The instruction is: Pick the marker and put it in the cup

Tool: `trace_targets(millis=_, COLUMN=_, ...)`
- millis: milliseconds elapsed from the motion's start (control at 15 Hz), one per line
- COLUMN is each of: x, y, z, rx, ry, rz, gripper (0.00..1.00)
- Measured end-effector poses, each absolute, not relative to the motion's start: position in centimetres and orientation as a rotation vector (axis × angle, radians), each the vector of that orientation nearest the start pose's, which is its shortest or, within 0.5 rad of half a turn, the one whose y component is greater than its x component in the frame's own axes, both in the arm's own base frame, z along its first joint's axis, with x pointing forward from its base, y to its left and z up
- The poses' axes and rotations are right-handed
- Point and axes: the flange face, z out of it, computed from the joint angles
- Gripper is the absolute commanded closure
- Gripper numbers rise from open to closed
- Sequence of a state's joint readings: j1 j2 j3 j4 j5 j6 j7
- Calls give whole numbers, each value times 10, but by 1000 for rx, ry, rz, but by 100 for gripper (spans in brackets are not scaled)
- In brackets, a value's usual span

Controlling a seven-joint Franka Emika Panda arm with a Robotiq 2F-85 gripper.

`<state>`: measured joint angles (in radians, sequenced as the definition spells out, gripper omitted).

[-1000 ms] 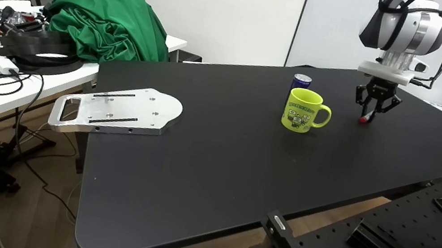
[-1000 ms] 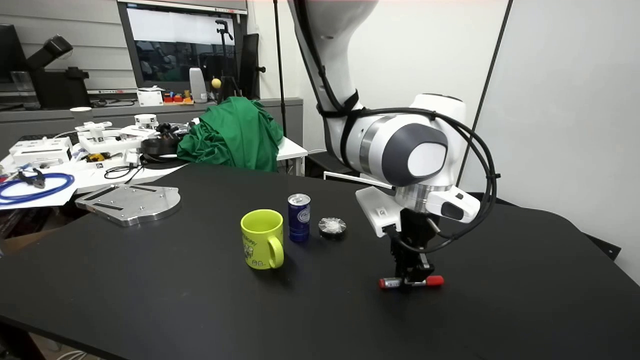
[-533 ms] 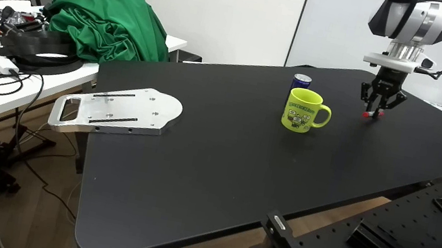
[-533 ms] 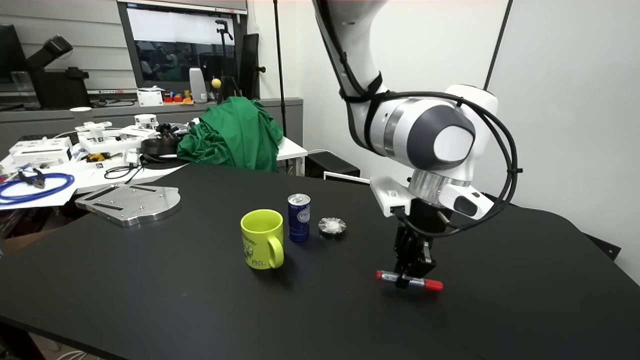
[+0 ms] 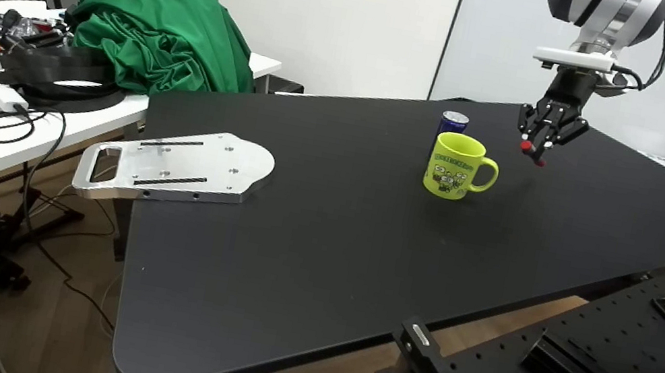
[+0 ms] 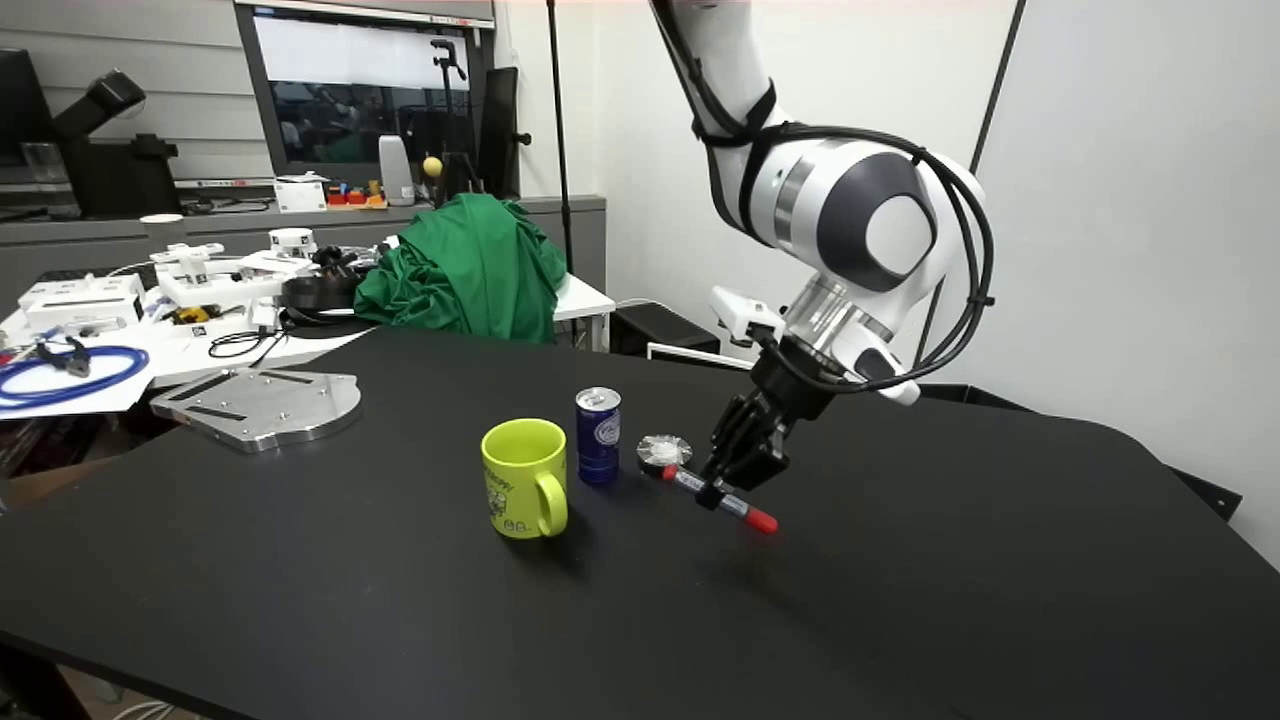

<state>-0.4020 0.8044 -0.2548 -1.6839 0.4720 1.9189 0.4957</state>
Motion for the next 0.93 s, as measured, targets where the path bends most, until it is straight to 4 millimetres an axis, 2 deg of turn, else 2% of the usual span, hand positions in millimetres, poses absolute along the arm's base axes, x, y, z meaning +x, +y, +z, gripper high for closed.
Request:
trace_targets(millis=400, x=526, y=-292, z=127, rx=-2119, ry=1697, rz=854, gripper=94)
trace_targets(millis=667, x=536, y=-266, z=158, rx=-2113, ry=1625, rz=929, gripper=94)
trace_targets(millis=933, x=535, y=-252, z=189, rx=-2057, ry=1558, rz=1022, gripper=94)
